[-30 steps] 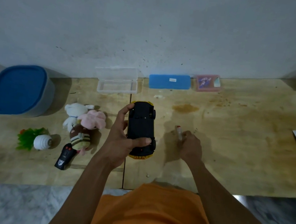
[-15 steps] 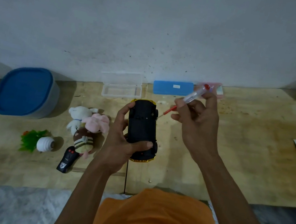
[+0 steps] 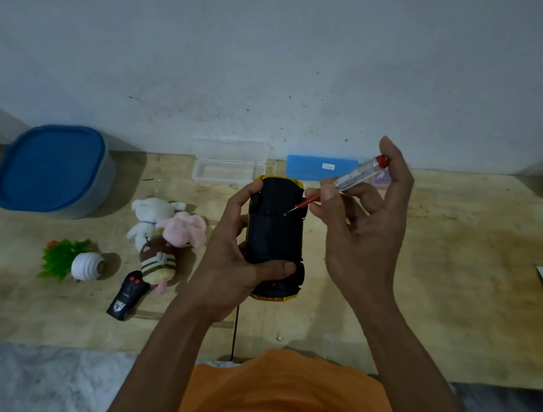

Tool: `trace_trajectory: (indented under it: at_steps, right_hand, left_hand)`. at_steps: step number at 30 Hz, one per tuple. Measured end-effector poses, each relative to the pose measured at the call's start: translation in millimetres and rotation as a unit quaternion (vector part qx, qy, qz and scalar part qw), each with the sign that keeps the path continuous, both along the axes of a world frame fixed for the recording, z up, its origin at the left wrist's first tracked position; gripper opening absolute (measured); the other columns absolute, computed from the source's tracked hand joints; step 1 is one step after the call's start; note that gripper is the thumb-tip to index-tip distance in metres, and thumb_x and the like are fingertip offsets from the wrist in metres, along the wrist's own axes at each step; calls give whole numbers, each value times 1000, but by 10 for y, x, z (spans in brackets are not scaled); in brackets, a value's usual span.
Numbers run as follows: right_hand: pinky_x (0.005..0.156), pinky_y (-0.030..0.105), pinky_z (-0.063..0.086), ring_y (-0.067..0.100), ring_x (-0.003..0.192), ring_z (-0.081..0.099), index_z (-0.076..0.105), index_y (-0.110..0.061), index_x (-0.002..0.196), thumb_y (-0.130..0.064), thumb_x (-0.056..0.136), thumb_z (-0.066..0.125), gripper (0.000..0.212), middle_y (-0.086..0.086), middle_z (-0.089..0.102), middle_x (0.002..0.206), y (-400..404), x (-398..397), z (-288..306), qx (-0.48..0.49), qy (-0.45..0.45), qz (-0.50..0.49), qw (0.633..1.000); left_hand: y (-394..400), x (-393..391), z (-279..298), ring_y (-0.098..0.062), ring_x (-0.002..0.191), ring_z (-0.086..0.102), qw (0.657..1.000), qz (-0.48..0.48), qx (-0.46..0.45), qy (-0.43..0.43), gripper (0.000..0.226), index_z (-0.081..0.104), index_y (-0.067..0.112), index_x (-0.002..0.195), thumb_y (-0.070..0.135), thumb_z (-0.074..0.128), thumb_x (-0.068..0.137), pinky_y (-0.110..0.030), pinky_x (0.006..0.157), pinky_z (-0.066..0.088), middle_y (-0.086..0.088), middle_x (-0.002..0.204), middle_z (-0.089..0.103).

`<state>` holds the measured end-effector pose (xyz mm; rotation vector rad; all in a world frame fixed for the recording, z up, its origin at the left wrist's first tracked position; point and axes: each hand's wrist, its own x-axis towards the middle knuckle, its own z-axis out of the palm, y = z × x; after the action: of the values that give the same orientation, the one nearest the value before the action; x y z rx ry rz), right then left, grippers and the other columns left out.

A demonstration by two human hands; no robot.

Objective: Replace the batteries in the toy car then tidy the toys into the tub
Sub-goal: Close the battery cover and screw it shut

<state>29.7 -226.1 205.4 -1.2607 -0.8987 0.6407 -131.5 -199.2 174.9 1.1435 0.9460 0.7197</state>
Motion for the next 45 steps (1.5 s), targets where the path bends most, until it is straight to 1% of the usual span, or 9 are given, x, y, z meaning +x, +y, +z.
trace_trajectory:
  at_steps: [6, 10, 15, 19, 25, 31, 35, 40, 45]
  right_hand:
    - [80, 48, 62, 24, 85, 75, 28, -20, 151, -5, 97, 62, 65, -9, 72, 97, 21, -13, -25, -5, 3, -2, 1000]
    - [81, 49, 61, 25, 85, 75, 27, -20, 151, -5, 97, 62, 66, 8, 72, 94, 31, -4, -26, -9, 2, -7, 1000]
    - [80, 45, 62, 22, 87, 75, 26, -13, 152, -4, 98, 61, 65, -1, 72, 93, 33, -5, -38, 10, -38, -4, 999]
    - [81, 43, 62, 18, 91, 74, 25, -10, 152, -5, 99, 59, 63, 4, 72, 98, 60, -3, -63, 29, -94, 19, 995]
    - [72, 17, 57, 11, 92, 70, 33, -26, 145, -13, 93, 69, 65, 8, 69, 100, 120, 44, -37, 31, -167, 5, 985]
    - [79, 27, 60, 13, 99, 71, 28, -17, 147, 4, 94, 60, 65, 6, 66, 110, 178, 111, 12, 32, -168, 109, 979]
    - [71, 20, 59, 11, 97, 68, 41, -19, 141, -9, 93, 68, 56, -2, 61, 114, 195, 146, 43, 42, -216, 80, 972]
    - [76, 30, 62, 14, 99, 71, 33, -16, 149, -5, 95, 65, 63, 7, 67, 117, 229, 160, 69, 32, -198, 95, 975]
    - [71, 15, 57, 7, 94, 69, 45, -15, 139, -12, 92, 71, 54, -8, 64, 112, 227, 125, 93, 51, -237, 50, 969]
  left_hand:
    - [15, 0, 24, -28, 106, 70, 1000, 0, -1, 4, 110, 39, 48, 144, -15, 84, 66, -56, 79, 62, -7, 138, 53]
    - [27, -1, 30, -29, 107, 70, 1000, -1, -3, 7, 110, 38, 48, 145, -13, 85, 66, -56, 79, 62, -7, 138, 53]
    - [42, -2, 39, -29, 108, 70, 1000, -2, -1, 12, 110, 38, 48, 144, -14, 85, 66, -57, 79, 62, -7, 138, 52]
    - [52, -6, 42, -29, 107, 70, 1000, 0, -1, 14, 112, 38, 47, 145, -15, 86, 65, -56, 79, 62, -8, 139, 52]
    - [56, 2, 67, -22, 107, 70, 1000, -3, 13, 18, 112, 38, 44, 146, -17, 85, 64, -50, 77, 63, -8, 138, 51]
    - [48, 3, 47, -24, 107, 70, 1000, -2, 4, 16, 112, 40, 45, 145, -16, 87, 64, -54, 78, 63, -9, 137, 52]
    - [43, -14, 55, -19, 107, 69, 1000, -1, 1, 9, 111, 40, 45, 144, -16, 86, 64, -48, 78, 63, -7, 137, 52]
    - [31, -20, 47, -22, 110, 69, 1000, 0, -9, 6, 112, 41, 48, 144, -7, 90, 59, -50, 80, 62, -8, 141, 51]
    - [38, -35, 71, -22, 108, 70, 1000, 0, -6, 1, 111, 41, 46, 144, -17, 86, 64, -52, 80, 62, -8, 139, 51]
